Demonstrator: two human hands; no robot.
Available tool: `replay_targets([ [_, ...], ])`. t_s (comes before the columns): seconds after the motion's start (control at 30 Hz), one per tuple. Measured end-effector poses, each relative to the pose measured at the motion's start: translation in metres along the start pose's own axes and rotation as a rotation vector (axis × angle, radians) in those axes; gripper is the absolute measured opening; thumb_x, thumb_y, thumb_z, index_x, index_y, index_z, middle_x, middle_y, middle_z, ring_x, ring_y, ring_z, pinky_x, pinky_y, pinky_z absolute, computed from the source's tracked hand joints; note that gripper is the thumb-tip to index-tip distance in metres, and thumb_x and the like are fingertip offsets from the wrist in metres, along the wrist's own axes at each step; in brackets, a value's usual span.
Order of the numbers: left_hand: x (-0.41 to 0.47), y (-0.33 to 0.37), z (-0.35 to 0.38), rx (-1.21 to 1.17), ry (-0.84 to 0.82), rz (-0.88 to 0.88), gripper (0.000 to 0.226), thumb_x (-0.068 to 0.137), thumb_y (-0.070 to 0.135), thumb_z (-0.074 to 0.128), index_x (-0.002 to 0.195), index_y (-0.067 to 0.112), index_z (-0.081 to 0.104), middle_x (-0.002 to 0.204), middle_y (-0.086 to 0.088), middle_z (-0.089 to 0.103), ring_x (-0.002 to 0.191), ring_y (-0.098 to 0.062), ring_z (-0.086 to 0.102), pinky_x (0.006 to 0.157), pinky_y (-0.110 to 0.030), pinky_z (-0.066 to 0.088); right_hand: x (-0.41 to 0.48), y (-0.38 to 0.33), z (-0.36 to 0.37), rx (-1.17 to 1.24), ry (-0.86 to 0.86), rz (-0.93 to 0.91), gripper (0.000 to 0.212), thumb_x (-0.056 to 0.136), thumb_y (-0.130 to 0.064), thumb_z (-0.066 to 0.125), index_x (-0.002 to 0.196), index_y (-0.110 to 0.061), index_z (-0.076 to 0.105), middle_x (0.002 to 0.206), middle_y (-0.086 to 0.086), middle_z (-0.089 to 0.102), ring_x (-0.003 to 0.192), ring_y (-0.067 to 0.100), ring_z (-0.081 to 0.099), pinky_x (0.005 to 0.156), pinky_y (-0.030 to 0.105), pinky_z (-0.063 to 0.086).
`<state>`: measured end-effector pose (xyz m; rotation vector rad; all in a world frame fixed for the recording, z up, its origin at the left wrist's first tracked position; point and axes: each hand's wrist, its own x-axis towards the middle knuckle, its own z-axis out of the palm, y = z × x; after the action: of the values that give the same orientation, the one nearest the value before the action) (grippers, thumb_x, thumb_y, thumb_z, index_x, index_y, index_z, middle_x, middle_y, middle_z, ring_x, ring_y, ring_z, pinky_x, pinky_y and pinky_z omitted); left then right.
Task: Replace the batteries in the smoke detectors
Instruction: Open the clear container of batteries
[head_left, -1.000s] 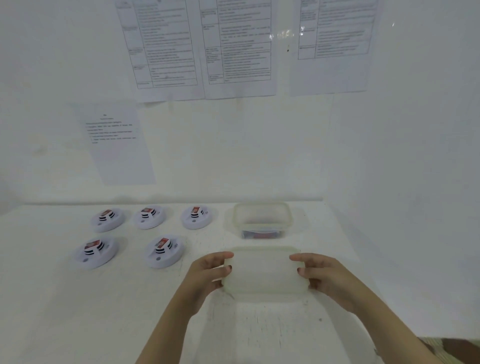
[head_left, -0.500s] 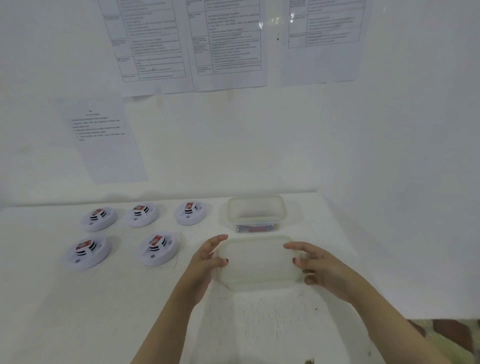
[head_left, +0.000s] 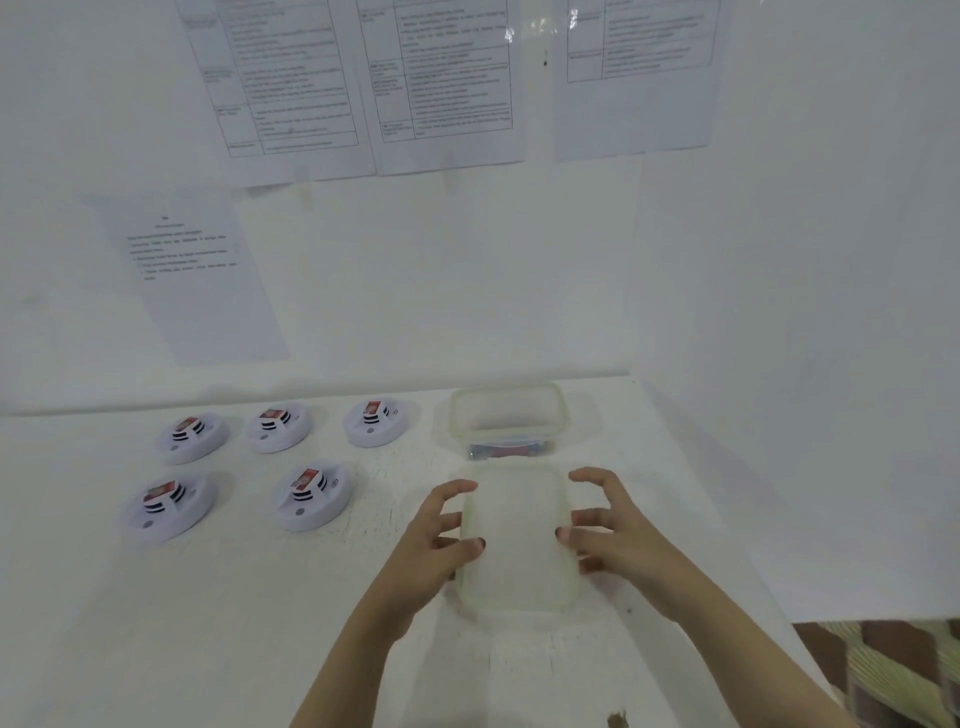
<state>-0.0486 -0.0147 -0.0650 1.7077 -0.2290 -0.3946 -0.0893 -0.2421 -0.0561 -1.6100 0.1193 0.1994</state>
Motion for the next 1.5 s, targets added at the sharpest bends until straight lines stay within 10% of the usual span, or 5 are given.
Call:
replay_targets([
  [0.63, 0.008, -0.009, -0.007, -0.445, -0.191, -0.152, 0.036, 0.062, -0.004, 0.065, 0.086, 0.021, 0.054, 0.088, -0.01, 0.065, 0.075, -0.026, 0.061, 0.059, -0.031, 0.047, 0.018, 0.001, -0.007, 0.429, -0.253, 0.231, 0.041, 0.087, 0.01, 0.049, 0.116, -0.015, 0.064, 0.108, 0.007, 0.07, 0.094, 0.022, 0.064, 0.08, 0.029, 0.052],
  [0.73, 0.01, -0.009, -0.002, -0.395, -0.085, -0.1, 0.031, 0.065, -0.002, 0.066, 0.082, 0.021, 0.055, 0.085, -0.009, 0.067, 0.073, -0.024, 0.062, 0.054, -0.028, 0.043, 0.014, -0.003, -0.006, 0.294, -0.218, 0.145, 0.039, 0.09, 0.008, 0.046, 0.117, -0.014, 0.062, 0.081, 0.0, 0.074, 0.077, 0.011, 0.069, 0.07, 0.022, 0.054],
  [0.97, 0.01, -0.005, 0.0, -0.225, -0.058, 0.027, 0.089, 0.045, 0.015, 0.073, 0.129, 0.033, 0.047, 0.128, 0.0, 0.055, 0.117, -0.023, 0.054, 0.095, -0.039, 0.049, 0.006, -0.005, -0.006, 0.003, -0.208, 0.021, 0.071, 0.074, 0.0, 0.071, 0.128, -0.04, 0.048, 0.122, 0.003, 0.059, 0.105, 0.02, 0.063, 0.079, 0.028, 0.053],
  [1.2, 0.003, 0.006, -0.003, -0.056, 0.212, 0.004, 0.025, 0.088, 0.007, 0.062, 0.11, 0.02, 0.064, 0.111, -0.012, 0.066, 0.078, -0.013, 0.061, 0.057, -0.015, 0.046, 0.027, -0.019, -0.023, -0.161, -0.135, -0.07, 0.064, 0.081, 0.0, 0.065, 0.122, -0.047, 0.047, 0.129, 0.003, 0.046, 0.106, 0.02, 0.058, 0.093, 0.036, 0.046],
  [1.5, -0.019, -0.003, 0.009, -0.042, 0.302, 0.018, 0.027, 0.078, 0.011, 0.075, 0.102, 0.02, 0.069, 0.093, 0.008, 0.056, 0.06, -0.007, 0.048, 0.054, -0.02, 0.041, 0.034, -0.007, -0.019, -0.427, 0.117, -0.225, 0.024, 0.086, -0.025, 0.065, 0.108, -0.034, 0.06, 0.116, -0.001, 0.057, 0.092, 0.01, 0.056, 0.075, 0.019, 0.041],
])
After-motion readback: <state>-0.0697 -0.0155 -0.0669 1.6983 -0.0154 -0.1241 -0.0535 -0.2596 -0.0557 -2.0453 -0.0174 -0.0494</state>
